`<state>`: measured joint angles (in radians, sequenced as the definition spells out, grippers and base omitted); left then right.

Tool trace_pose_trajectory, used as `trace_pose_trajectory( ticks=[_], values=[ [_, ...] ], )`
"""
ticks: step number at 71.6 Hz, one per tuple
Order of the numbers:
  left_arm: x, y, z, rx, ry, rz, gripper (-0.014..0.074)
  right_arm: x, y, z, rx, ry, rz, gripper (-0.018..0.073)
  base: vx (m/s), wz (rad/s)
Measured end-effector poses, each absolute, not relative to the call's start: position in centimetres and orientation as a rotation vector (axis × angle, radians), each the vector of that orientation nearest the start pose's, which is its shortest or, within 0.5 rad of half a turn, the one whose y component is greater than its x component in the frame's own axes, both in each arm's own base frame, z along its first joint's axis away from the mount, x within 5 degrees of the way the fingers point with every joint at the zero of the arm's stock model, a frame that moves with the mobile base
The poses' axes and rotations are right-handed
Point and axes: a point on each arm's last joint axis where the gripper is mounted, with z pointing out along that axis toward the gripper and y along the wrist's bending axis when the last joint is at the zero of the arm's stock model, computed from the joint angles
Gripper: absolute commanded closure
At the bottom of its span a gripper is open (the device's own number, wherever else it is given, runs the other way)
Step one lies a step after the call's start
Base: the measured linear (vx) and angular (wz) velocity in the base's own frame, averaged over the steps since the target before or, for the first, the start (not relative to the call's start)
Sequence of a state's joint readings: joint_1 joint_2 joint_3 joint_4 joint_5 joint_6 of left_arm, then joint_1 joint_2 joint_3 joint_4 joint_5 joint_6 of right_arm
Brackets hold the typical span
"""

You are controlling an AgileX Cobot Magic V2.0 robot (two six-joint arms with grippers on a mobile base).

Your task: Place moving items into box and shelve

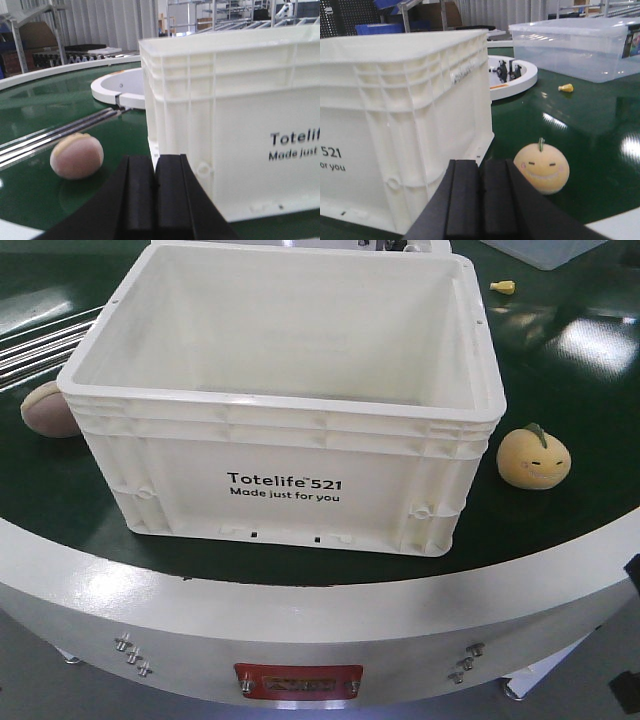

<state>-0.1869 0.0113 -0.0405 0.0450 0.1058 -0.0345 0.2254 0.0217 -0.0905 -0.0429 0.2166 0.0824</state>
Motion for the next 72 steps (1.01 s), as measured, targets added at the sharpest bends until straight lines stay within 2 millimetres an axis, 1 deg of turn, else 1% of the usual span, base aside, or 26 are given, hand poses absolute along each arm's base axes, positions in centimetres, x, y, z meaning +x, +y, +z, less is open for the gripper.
trace_pose_trajectory(
  ticks=[7,8,9,12,14,18,20,21,24,25,27,28,32,36,40,46,51,72],
  values=[
    [6.0,-1.1,24.4,0.15,1.554,-0.136,0.0623,5.5,1.2,25.1,-0.146,1.636,0.193,0.0574,0.0,0.0],
    [6.0,-1.1,25.0,0.149,1.548,-0.136,0.0623,5.6,1.2,25.5,-0.147,1.637,0.192,0.0574,0.0,0.0],
    [6.2,-1.1,25.4,0.149,1.548,-0.136,0.0623,5.7,1.2,26.2,-0.148,1.631,0.191,0.0574,0.0,0.0],
    [6.7,-1.2,26.4,0.15,1.554,-0.136,0.0623,6.2,1.3,27.4,-0.149,1.648,0.189,0.0574,0.0,0.0],
    [7.0,-1.3,27.5,0.15,1.542,-0.137,0.0623,6.5,1.4,28.3,-0.15,1.65,0.187,0.0574,0.0,0.0],
    [8.0,-1.5,29.4,0.149,1.527,-0.139,0.0623,7.2,1.5,30.4,-0.154,1.641,0.181,0.0574,0.0,0.0],
    [8.5,-1.6,30.7,0.148,1.506,-0.14,0.0623,7.7,1.6,31.1,-0.159,1.648,0.174,0.0574,0.0,0.0],
    [8.7,-1.6,31.2,0.147,1.498,-0.141,0.0623,7.9,1.7,31.8,-0.16,1.638,0.17,0.0574,0.0,0.0],
    [9.5,-1.8,32.3,0.147,1.49,-0.142,0.0623,8.7,1.8,33.2,-0.172,1.64,0.153,0.0574,0.0,0.0],
    [9.7,-1.8,33.1,0.146,1.474,-0.143,0.0623,9.0,1.8,33.6,-0.175,1.638,0.147,0.0574,0.0,0.0],
    [10.3,-1.9,34.0,0.146,1.466,-0.144,0.0623,9.4,1.9,34.5,-0.181,1.634,0.136,0.0574,0.0,0.0],
    [10.5,-2.0,34.4,0.145,1.463,-0.144,0.0623,9.6,1.9,35.2,-0.184,1.622,0.131,0.0574,0.0,0.0],
    [11.7,-2.2,36.1,0.144,1.449,-0.145,0.0623,10.6,2.1,36.8,-0.197,1.616,0.108,0.0574,0.0,0.0],
    [12.8,-2.4,37.3,0.144,1.447,-0.145,0.0623,11.4,2.3,38.2,-0.204,1.603,0.095,0.0574,0.0,0.0],
    [13.5,-2.6,38.4,0.143,1.437,-0.146,0.0623,12.1,2.4,39.6,-0.207,1.584,0.086,0.0574,0.0,0.0],
    [14.5,-2.8,39.7,0.141,1.427,-0.148,0.0623,12.8,2.6,40.9,-0.21,1.569,0.081,0.0574,0.0,0.0],
    [14.9,-2.8,40.2,0.134,1.423,-0.155,0.0623,13.1,2.7,41.4,-0.21,1.555,0.082,0.0574,0.0,0.0],
    [15.0,-2.8,40.3,0.128,1.425,-0.162,0.0623,13.2,2.7,41.5,-0.209,1.544,0.085,0.0574,0.0,0.0]
  ],
)
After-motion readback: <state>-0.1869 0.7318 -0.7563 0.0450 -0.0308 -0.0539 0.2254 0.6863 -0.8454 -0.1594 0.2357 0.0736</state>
